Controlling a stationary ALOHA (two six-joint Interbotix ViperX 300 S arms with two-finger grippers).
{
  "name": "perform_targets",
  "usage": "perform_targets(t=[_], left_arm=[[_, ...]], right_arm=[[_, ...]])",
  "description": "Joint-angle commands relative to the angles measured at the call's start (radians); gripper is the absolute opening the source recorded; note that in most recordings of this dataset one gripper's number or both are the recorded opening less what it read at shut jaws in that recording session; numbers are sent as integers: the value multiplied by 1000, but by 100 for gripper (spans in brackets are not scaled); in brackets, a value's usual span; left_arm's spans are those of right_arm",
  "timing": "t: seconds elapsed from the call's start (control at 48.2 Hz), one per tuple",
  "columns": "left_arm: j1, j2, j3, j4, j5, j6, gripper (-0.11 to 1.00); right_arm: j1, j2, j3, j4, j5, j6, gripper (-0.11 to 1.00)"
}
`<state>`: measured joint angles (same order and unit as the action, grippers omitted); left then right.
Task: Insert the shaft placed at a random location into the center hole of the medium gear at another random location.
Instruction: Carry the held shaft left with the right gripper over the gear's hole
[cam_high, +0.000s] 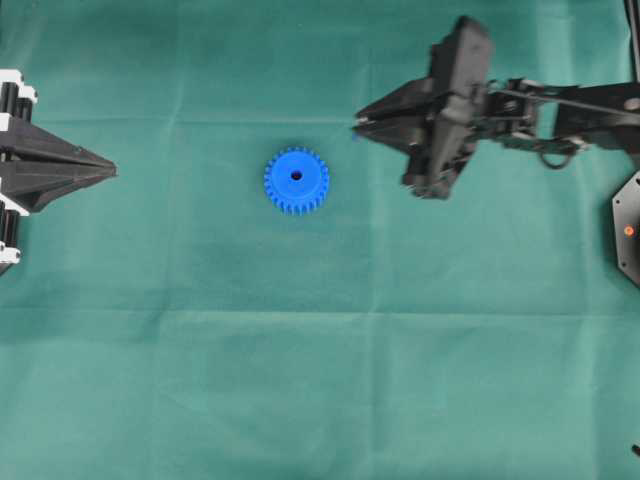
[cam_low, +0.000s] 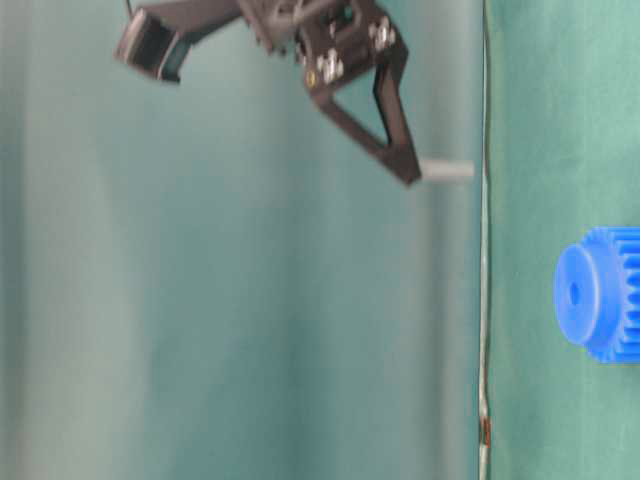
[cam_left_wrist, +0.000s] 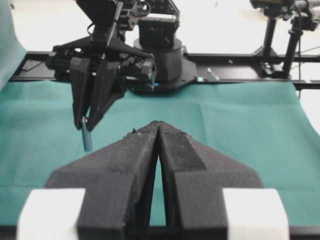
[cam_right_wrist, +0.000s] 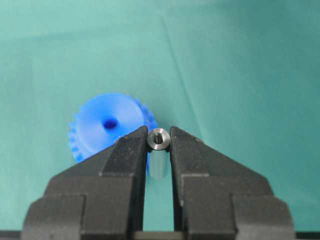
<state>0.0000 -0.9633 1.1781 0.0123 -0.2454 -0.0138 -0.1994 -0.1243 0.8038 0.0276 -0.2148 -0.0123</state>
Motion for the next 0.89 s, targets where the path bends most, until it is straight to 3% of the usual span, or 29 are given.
perform_targets(t=[0.0,0.353,0.872], left_arm=[[-2,3,-23,2,-5,-2,0],[0,2,-23,2,-5,-2,0],[0,2,-23,2,-5,-2,0]], right_arm=[[15,23,-67,5,-11,11,14],[55,120,-179,3,-2,11,14],[61,178,-192,25,-21,11,14]])
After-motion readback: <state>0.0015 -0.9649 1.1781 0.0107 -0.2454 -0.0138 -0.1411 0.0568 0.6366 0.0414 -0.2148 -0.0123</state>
